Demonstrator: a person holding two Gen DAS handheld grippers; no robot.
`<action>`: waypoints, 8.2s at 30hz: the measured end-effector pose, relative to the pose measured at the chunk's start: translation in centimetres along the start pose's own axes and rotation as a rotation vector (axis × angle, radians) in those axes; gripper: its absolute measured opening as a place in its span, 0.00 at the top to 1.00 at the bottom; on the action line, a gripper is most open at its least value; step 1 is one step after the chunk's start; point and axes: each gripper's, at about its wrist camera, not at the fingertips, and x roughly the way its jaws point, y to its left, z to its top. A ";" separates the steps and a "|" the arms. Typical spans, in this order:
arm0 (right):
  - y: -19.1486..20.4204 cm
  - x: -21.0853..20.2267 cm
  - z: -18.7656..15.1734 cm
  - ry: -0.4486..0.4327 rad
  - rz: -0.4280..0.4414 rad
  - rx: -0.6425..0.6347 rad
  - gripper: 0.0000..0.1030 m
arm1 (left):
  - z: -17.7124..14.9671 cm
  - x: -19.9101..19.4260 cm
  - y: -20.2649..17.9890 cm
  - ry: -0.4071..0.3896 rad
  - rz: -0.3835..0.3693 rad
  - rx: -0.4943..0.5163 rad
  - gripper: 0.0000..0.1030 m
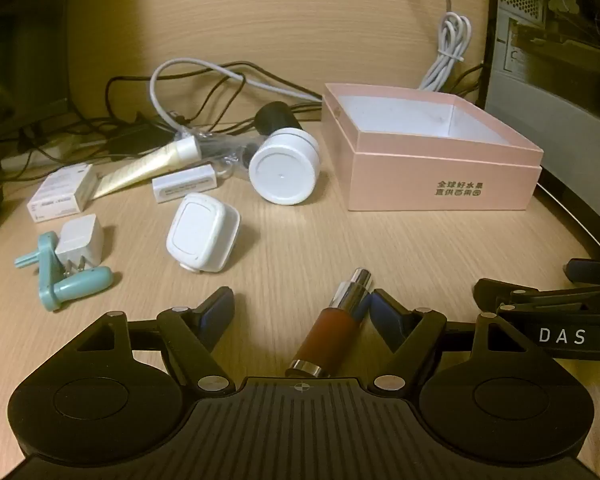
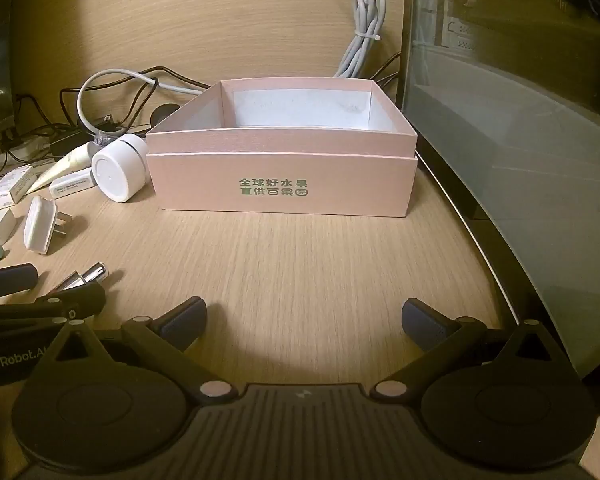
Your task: Organize rigid objects
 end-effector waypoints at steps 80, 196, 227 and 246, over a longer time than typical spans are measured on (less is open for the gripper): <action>0.5 0.2 0.3 0.047 0.027 -0.022 0.00 | 0.0 -0.2 0.7 -0.006 -0.002 -0.014 0.28; 2.8 -1.4 9.5 -0.088 0.030 0.065 0.17 | 0.3 -6.2 22.5 0.089 -0.067 -0.275 0.57; 20.5 7.7 11.1 -0.014 0.109 -0.622 0.33 | -0.8 -6.3 21.9 0.132 -0.186 -0.278 0.57; 15.8 -0.9 6.8 -0.013 0.173 -0.400 0.37 | 0.3 -4.8 18.9 0.137 -0.218 -0.244 0.57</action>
